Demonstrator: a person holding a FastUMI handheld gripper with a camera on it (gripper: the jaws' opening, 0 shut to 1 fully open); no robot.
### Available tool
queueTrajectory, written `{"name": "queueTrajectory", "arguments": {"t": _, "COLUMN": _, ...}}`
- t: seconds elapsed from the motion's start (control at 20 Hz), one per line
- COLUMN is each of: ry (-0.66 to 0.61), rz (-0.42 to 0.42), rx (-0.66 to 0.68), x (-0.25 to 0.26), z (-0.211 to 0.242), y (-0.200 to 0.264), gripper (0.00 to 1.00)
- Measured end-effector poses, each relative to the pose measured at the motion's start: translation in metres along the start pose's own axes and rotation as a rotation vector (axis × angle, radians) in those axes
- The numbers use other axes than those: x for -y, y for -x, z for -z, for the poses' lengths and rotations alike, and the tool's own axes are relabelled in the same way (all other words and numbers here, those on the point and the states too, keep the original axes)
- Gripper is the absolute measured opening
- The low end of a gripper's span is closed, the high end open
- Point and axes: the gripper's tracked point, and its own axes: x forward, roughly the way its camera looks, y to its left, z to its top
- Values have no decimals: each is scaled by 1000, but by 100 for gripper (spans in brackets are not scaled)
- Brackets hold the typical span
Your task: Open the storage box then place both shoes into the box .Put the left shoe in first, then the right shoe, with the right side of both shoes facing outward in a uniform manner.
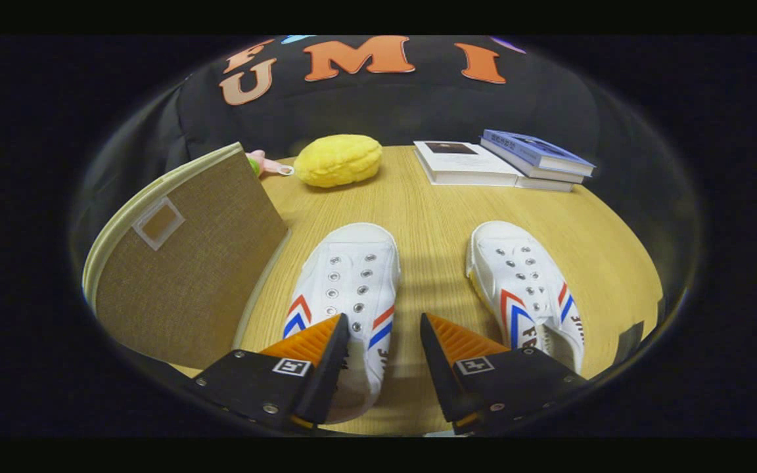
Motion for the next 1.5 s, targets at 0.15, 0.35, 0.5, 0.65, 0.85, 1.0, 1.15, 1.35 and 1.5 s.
{"name": "queueTrajectory", "arguments": {"t": 0.15, "ry": -66, "rz": -52, "rx": -19, "x": -11, "z": 0, "y": 0, "gripper": 38}}
{"name": "queueTrajectory", "arguments": {"t": 0.35, "ry": -119, "rz": -38, "rx": -23, "x": -8, "z": -10, "y": 7, "gripper": 1}}
{"name": "queueTrajectory", "arguments": {"t": 0.5, "ry": -131, "rz": 14, "rx": 19, "x": -1, "z": -38, "y": 22, "gripper": 0}}
{"name": "queueTrajectory", "arguments": {"t": 0.65, "ry": -160, "rz": -27, "rx": 82, "x": -8, "z": -79, "y": 43, "gripper": 0}}
{"name": "queueTrajectory", "arguments": {"t": 0.85, "ry": -154, "rz": -44, "rx": 155, "x": -22, "z": -129, "y": 71, "gripper": 0}}
{"name": "queueTrajectory", "arguments": {"t": 1.0, "ry": -161, "rz": -95, "rx": 209, "x": -46, "z": -161, "y": 91, "gripper": 0}}
{"name": "queueTrajectory", "arguments": {"t": 1.15, "ry": -165, "rz": -148, "rx": 237, "x": -75, "z": -181, "y": 104, "gripper": 0}}
{"name": "queueTrajectory", "arguments": {"t": 1.35, "ry": -158, "rz": -178, "rx": 237, "x": -117, "z": -191, "y": 104, "gripper": 0}}
{"name": "queueTrajectory", "arguments": {"t": 1.5, "ry": -140, "rz": -218, "rx": 220, "x": -158, "z": -189, "y": 101, "gripper": 0}}
